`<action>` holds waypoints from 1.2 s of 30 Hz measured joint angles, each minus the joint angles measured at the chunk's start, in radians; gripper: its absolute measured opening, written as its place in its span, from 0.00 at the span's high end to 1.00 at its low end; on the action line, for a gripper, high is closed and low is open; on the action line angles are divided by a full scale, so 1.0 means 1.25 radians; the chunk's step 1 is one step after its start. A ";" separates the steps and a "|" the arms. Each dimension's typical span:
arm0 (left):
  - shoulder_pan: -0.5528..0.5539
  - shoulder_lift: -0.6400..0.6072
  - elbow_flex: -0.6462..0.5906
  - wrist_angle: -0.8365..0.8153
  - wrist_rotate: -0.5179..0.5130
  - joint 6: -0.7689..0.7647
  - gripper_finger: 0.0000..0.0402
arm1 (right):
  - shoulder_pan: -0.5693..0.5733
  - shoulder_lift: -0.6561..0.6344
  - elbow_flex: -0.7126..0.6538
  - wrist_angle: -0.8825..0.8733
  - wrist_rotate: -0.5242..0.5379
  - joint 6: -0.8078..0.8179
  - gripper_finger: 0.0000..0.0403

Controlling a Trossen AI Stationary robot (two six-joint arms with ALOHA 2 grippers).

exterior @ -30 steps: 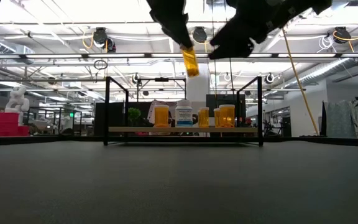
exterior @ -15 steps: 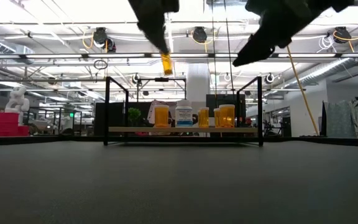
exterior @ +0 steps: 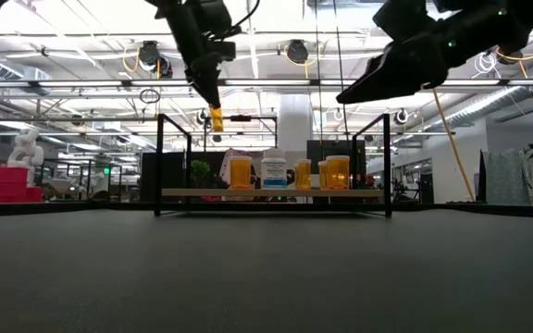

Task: Pick and place medicine bottles onto shelf by color
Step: Put the right big orange pill bottle on the shelf

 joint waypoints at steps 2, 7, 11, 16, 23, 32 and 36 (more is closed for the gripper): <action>0.023 0.000 0.000 0.000 0.014 0.019 0.68 | -0.013 0.000 0.000 0.013 -0.002 -0.006 0.37; 0.059 0.019 -0.001 0.018 0.039 0.057 0.68 | -0.029 0.000 0.000 0.010 -0.003 0.028 0.38; 0.072 0.054 -0.001 0.051 0.076 0.090 0.68 | -0.028 0.000 0.000 -0.006 -0.005 0.057 0.38; 0.081 0.099 -0.002 0.044 0.077 0.121 0.68 | -0.025 0.000 0.000 -0.022 -0.026 0.067 0.38; 0.091 0.143 -0.002 0.046 0.074 0.158 0.68 | -0.024 0.000 0.000 -0.021 -0.026 0.066 0.38; 0.102 0.199 -0.002 0.050 0.067 0.213 0.68 | -0.024 0.000 0.000 -0.021 -0.026 0.064 0.38; 0.100 0.204 -0.002 0.064 0.063 0.224 0.68 | -0.024 0.000 0.000 -0.021 -0.026 0.061 0.38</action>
